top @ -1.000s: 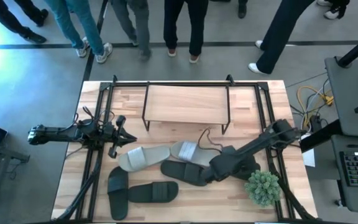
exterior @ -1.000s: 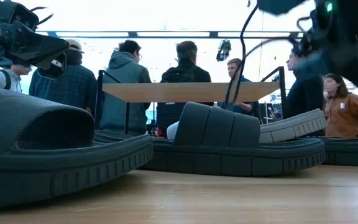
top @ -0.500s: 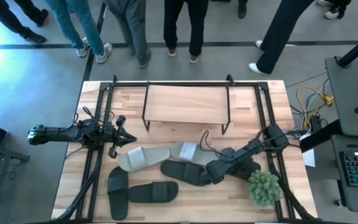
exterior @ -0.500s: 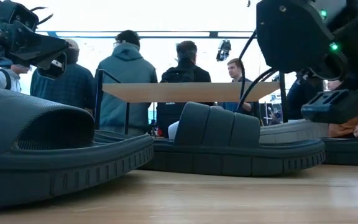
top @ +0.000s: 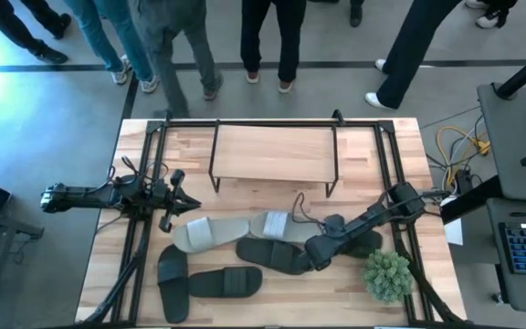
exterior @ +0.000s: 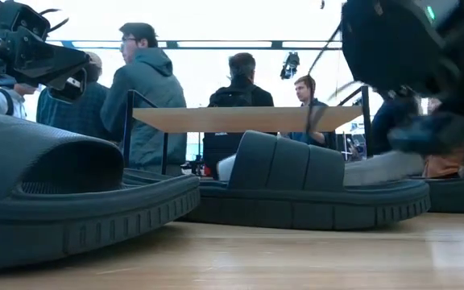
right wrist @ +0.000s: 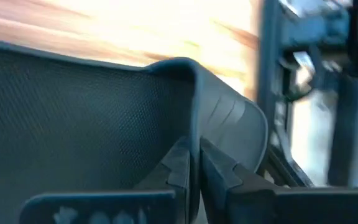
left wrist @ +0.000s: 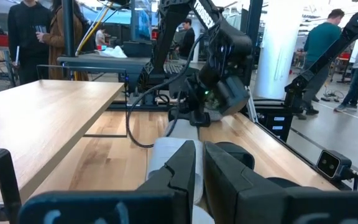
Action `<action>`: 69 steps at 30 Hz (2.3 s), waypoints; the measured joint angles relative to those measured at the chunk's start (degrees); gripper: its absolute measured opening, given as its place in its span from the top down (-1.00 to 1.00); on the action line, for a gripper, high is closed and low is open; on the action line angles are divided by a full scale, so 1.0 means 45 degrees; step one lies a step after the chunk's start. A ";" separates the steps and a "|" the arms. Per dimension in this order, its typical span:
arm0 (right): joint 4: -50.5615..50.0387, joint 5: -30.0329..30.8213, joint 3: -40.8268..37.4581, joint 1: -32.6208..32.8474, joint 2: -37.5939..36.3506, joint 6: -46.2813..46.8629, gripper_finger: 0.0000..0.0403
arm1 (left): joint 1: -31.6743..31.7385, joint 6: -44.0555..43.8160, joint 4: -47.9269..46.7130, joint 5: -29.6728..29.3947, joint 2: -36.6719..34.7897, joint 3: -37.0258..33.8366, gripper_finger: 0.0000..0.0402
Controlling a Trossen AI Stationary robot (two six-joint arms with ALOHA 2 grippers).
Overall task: Pick and place slides into the shelf
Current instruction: Put the black slipper under the shelf
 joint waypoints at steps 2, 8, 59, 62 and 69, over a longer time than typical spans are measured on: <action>0.0178 0.0479 0.0353 0.0084 -0.0482 -0.0352 0.93 | 0.0000 0.0000 0.0005 0.0001 0.0005 0.0000 0.92; 0.0123 0.0741 0.0735 0.0144 -0.2371 -0.1888 0.93 | -0.0005 0.0000 -0.0005 0.0000 -0.0009 0.0000 0.92; 0.0898 1.0228 0.5555 -0.4639 -0.4042 -2.4074 0.94 | -0.0005 0.0000 0.0001 0.0000 0.0005 0.0000 0.92; 0.2688 1.0458 0.4331 -0.5206 -0.4572 -2.5965 0.94 | -0.0004 0.0000 -0.0003 0.0000 0.0005 0.0000 0.92; 0.6190 1.0433 0.0876 -0.6247 -0.6521 -2.8218 0.94 | -0.0002 0.0000 -0.0003 0.0000 0.0005 0.0000 0.92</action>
